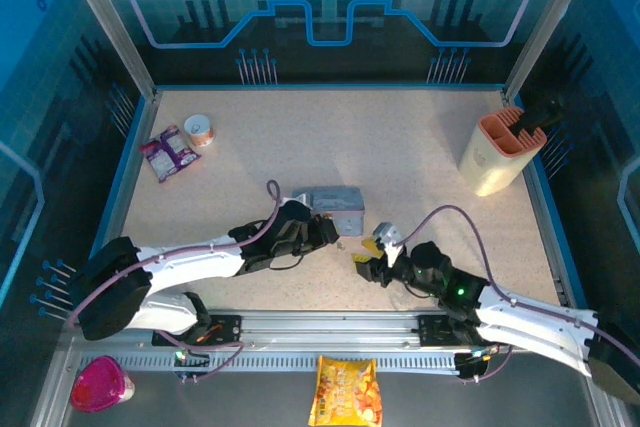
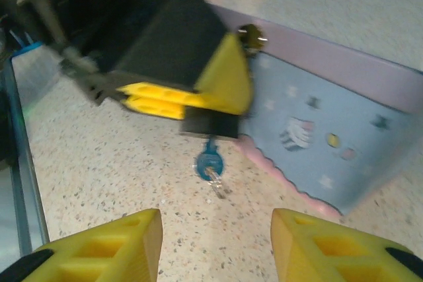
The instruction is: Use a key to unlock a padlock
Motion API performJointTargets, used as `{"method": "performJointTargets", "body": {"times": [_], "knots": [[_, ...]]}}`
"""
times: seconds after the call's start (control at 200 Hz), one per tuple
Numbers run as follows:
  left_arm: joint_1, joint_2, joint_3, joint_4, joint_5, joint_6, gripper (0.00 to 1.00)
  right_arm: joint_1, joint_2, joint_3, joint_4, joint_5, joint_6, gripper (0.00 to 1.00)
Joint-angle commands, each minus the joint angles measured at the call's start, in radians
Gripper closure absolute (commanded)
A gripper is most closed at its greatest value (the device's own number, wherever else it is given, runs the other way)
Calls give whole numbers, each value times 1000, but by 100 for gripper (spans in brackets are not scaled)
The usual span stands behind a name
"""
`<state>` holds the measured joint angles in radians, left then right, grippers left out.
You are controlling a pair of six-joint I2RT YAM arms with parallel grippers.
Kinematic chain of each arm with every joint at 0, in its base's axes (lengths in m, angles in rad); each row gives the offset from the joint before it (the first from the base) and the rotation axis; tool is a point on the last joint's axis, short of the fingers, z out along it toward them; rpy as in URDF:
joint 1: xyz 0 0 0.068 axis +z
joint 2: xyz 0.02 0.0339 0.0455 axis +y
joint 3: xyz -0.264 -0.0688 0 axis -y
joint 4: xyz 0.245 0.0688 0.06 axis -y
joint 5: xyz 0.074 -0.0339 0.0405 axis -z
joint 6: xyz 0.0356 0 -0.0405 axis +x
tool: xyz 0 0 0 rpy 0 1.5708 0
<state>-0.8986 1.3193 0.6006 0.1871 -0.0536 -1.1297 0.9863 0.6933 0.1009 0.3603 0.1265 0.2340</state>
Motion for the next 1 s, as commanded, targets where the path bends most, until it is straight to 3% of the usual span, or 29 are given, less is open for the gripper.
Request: {"method": "performJointTargets", "body": {"times": [0.0,0.31,0.5,0.996], "knots": [[4,-37,24,13,27,-3,100,90,69,-25,197,171,-184,52],[4,-32,10,30,47,-30,100,212,350,-7,515,336,-304,57],[4,-36,2,40,52,-41,100,230,512,7,682,409,-325,61],[1,-67,-10,35,52,-55,100,262,778,59,885,500,-339,75]]}}
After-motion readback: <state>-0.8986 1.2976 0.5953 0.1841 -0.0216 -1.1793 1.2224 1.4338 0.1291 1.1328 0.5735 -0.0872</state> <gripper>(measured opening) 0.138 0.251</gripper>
